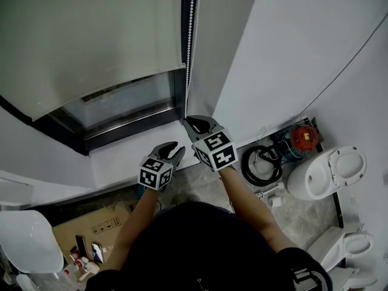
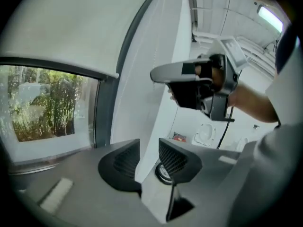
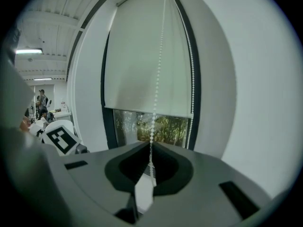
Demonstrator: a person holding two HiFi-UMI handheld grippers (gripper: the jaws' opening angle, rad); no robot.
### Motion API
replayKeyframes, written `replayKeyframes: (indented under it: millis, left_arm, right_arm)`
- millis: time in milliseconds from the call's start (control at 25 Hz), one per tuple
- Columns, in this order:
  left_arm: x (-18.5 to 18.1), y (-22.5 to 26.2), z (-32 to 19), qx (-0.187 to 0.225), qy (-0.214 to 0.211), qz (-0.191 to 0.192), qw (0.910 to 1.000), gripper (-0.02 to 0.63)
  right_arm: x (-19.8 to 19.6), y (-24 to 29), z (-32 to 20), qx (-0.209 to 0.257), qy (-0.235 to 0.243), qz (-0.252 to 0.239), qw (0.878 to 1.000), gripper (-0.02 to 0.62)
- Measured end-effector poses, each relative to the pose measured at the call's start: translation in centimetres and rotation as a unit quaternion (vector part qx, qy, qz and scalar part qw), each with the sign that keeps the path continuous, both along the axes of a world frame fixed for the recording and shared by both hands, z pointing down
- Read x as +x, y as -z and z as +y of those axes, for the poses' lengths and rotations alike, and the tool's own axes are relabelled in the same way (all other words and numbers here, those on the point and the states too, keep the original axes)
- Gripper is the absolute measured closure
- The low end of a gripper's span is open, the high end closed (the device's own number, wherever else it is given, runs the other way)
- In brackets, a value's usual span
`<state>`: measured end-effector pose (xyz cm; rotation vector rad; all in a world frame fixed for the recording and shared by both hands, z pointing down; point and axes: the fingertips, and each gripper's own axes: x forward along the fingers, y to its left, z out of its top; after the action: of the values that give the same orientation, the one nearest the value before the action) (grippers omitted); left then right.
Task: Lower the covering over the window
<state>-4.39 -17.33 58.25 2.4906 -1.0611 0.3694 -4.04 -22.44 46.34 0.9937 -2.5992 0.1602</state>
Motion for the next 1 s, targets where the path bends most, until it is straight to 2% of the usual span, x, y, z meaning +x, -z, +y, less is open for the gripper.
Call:
replayKeyframes:
  millis: [160,320,520,720,920,1000]
  left_arm:
    - [-1.2,4.5,-0.9,0.053,0.031,0.021,0.9979,0.518]
    - [-2.3,9.8,-1.6,0.114,0.061,0.034,0.9911,0.584]
    - [-2.8,14.1,-1.4,0.126,0.059,0.047,0.9892,0.595]
    - [-2.4,18.1,-0.6,0.171,0.056,0.046,0.9826,0.595]
    - [-2.1,20.0,0.1,0.194,0.059,0.038,0.9785,0.595]
    - [-2.3,20.2,0.2,0.196,0.066,0.036,0.9777,0.595]
  right_arm:
    - [0.3,-0.1,-0.2,0.003,-0.008,0.001,1.000,0.572]
    - [0.6,-0.1,-0.2,0.003,-0.012,0.001,1.000,0.572]
    - [0.5,0.1,-0.1,0.008,-0.016,0.001,1.000,0.572]
    - [0.7,0.0,-0.1,0.009,-0.021,0.002,1.000,0.572]
    - [1.5,0.6,0.0,0.041,-0.035,0.028,0.998,0.569]
    - [2.3,1.2,0.1,0.043,-0.046,0.019,0.998,0.530]
